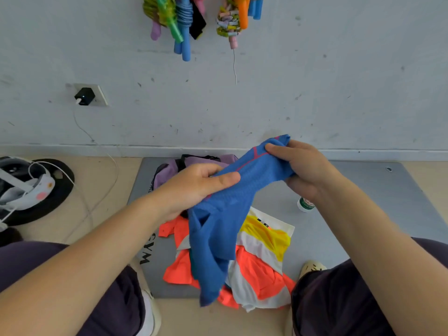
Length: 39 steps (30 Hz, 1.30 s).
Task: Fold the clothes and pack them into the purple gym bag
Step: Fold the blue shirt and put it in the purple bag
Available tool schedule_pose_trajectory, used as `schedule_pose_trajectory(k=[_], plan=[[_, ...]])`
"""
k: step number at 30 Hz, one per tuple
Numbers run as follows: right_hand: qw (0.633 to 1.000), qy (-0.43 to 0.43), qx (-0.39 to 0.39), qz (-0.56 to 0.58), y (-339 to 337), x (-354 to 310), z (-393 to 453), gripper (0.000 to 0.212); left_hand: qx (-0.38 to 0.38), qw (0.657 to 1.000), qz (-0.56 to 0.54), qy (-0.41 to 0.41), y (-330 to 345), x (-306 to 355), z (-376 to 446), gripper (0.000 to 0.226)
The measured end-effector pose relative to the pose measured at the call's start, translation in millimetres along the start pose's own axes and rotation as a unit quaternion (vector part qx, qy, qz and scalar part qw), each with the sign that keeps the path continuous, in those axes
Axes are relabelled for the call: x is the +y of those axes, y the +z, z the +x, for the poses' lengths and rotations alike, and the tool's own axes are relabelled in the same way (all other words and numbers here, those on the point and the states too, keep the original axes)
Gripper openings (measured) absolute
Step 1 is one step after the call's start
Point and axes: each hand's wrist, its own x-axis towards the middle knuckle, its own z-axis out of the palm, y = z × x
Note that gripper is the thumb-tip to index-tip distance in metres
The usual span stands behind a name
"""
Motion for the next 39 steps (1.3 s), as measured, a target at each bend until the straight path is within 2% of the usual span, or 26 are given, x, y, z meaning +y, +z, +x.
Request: schedule_pose_trajectory(k=[3,6,8,10,12,13,14,15,18,20,22,24,26,29,33,37,39], plan=[[0.999,-0.014,0.039,-0.001,-7,-3,3,0.004,-0.068,0.996,0.045,-0.045,-25,4,-3,0.020],[0.997,-0.011,0.065,-0.042,-12,-3,4,0.004,-0.047,0.998,0.013,-0.036,-34,6,-4,0.012],[0.987,-0.010,0.086,-0.139,-16,-1,5,0.025,-0.011,1.000,-0.003,-0.010,-33,5,-3,0.013],[0.948,-0.040,0.101,-0.300,-17,1,2,0.039,0.014,1.000,0.002,0.007,-29,1,0,0.019],[0.900,-0.100,0.069,-0.419,-14,5,-2,0.033,0.011,1.000,0.001,0.016,-25,-2,2,0.027],[0.888,-0.120,0.042,-0.441,-11,7,-4,0.027,0.005,1.000,0.000,0.017,-23,-2,1,0.028],[0.891,-0.124,0.015,-0.436,-9,9,-7,0.022,-0.002,1.000,0.001,0.020,-22,-1,1,0.026],[0.909,-0.111,-0.013,-0.402,-7,10,-10,0.022,-0.006,1.000,0.007,0.020,-21,-1,1,0.023],[0.979,-0.018,-0.077,-0.186,-3,6,-16,0.028,0.032,0.996,0.083,0.031,-22,-1,1,0.020],[0.994,0.012,-0.080,-0.073,-4,3,-15,0.026,0.085,0.982,0.157,0.062,-21,-2,2,0.024],[0.997,0.015,-0.077,-0.021,-4,2,-14,0.022,0.120,0.970,0.180,0.112,-14,-2,2,0.031],[0.997,0.011,-0.075,-0.008,0,5,-16,0.020,0.105,0.970,0.155,0.157,-2,-5,2,0.033],[0.997,0.007,-0.074,-0.010,5,9,-17,0.019,0.081,0.973,0.139,0.165,13,-12,4,0.039],[0.997,-0.004,-0.077,-0.007,7,14,-16,0.020,0.086,0.979,0.107,0.153,26,-25,9,0.034],[0.997,-0.019,-0.063,-0.042,2,13,-13,0.020,0.122,0.980,0.114,0.107,20,-25,15,0.005],[0.995,-0.022,0.010,-0.102,-13,11,-6,0.018,0.121,0.982,0.111,0.090,7,-18,12,0.015],[0.995,0.002,-0.002,-0.100,-20,7,-4,0.015,0.130,0.984,0.074,0.097,5,-15,10,0.014]])
